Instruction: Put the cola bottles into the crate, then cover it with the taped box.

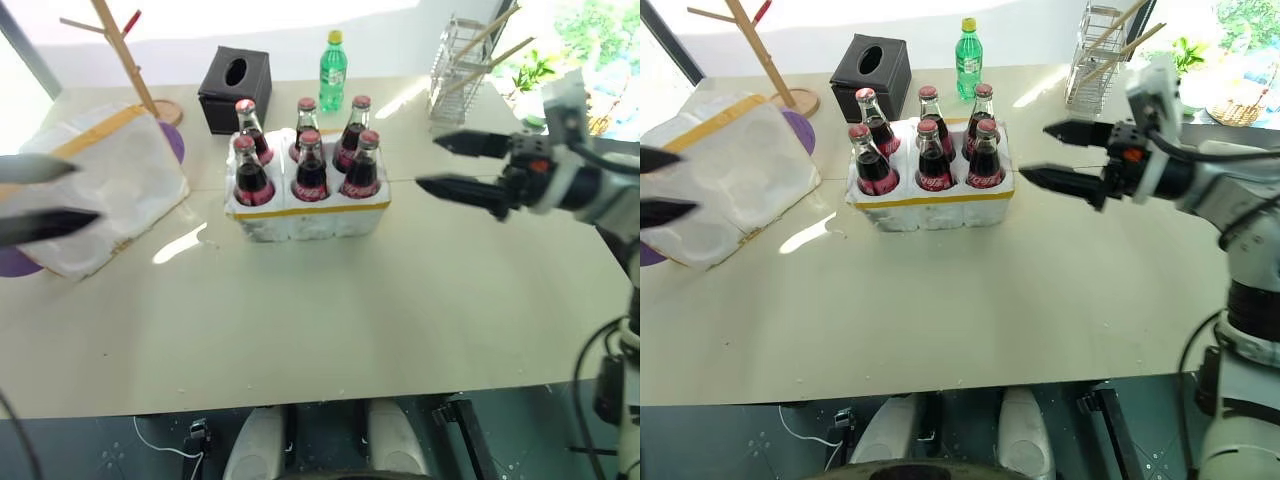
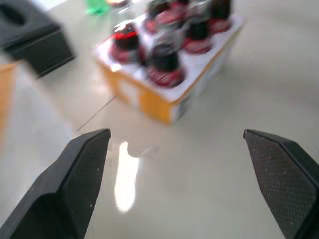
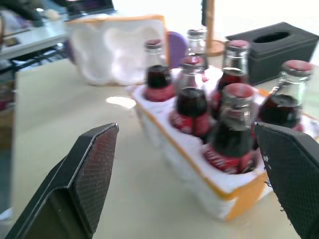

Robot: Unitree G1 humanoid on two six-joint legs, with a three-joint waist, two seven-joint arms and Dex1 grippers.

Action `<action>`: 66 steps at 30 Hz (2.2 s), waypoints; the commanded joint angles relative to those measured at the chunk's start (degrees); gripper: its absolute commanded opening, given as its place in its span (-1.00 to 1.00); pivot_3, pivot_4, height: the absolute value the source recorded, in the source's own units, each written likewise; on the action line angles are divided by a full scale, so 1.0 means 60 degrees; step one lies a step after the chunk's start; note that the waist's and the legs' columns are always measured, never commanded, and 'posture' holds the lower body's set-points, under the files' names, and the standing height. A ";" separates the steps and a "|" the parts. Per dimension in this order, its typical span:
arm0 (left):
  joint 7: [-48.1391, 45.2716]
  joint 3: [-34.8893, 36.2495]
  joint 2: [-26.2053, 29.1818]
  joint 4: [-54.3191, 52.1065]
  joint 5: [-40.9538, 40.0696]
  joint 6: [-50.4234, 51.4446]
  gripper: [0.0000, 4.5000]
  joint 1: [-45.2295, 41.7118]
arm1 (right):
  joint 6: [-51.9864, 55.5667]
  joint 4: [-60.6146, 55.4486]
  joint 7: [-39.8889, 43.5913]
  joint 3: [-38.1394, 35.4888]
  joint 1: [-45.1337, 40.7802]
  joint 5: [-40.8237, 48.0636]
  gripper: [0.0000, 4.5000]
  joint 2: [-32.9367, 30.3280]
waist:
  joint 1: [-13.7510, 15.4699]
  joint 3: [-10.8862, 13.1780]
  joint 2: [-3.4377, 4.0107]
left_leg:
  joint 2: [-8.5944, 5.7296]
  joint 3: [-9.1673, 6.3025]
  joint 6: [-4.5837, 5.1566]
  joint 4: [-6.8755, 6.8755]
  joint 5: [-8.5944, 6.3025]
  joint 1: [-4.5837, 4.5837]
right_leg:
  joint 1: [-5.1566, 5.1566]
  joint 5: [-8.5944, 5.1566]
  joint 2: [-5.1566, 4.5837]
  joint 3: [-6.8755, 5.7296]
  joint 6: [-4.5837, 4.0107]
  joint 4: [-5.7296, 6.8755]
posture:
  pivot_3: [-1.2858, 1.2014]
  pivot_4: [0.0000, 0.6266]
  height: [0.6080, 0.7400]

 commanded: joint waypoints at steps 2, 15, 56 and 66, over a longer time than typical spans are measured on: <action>-0.1054 -0.0608 0.0960 0.3371 0.1598 -0.2625 1.00 -0.0124 | 0.0391 -0.0420 0.0080 -0.0538 -0.0291 0.1256 0.96 -0.0159 | 0.0008 -0.0001 -0.0011 | 0.0036 0.0021 0.0001 0.0000 -0.0001 0.0019 | 0.0009 -0.0001 -0.0001 0.0000 -0.0002 0.0006 | 0.03 -0.52 1.00; -0.0056 -0.7372 -0.0228 0.8840 0.6248 -0.6546 1.00 -0.7508 | 0.0185 -0.0352 -0.0554 -0.0180 -0.0475 0.1342 0.96 -0.0161 | 0.0141 -0.0015 -0.0057 | -0.0003 0.0079 0.0027 0.0030 -0.0017 -0.0023 | -0.0014 0.0013 -0.0020 -0.0003 0.0008 0.0044 | 0.03 -0.52 1.00; 0.5033 -0.6269 -0.4117 0.5652 0.6022 -0.9144 -0.69 -1.0579 | -0.0252 -0.0741 -0.1178 -0.1325 0.1431 0.1856 1.00 -0.1589 | 0.0328 -0.0039 -0.0212 | -0.0001 0.0117 0.0088 0.0089 -0.0053 -0.0047 | -0.0045 0.0048 -0.0108 -0.0022 0.0053 0.0042 | 0.03 -0.52 1.00; 0.7977 -0.8015 -0.4788 -0.0332 1.0063 -0.8812 -0.69 -0.8159 | -0.0421 -0.0874 -0.1463 -0.1691 0.1892 0.1875 1.00 -0.1403 | 0.0249 -0.0041 -0.0199 | 0.0004 0.0148 0.0096 0.0086 -0.0058 -0.0038 | -0.0046 0.0051 -0.0105 -0.0019 0.0057 0.0026 | 0.03 -0.52 1.00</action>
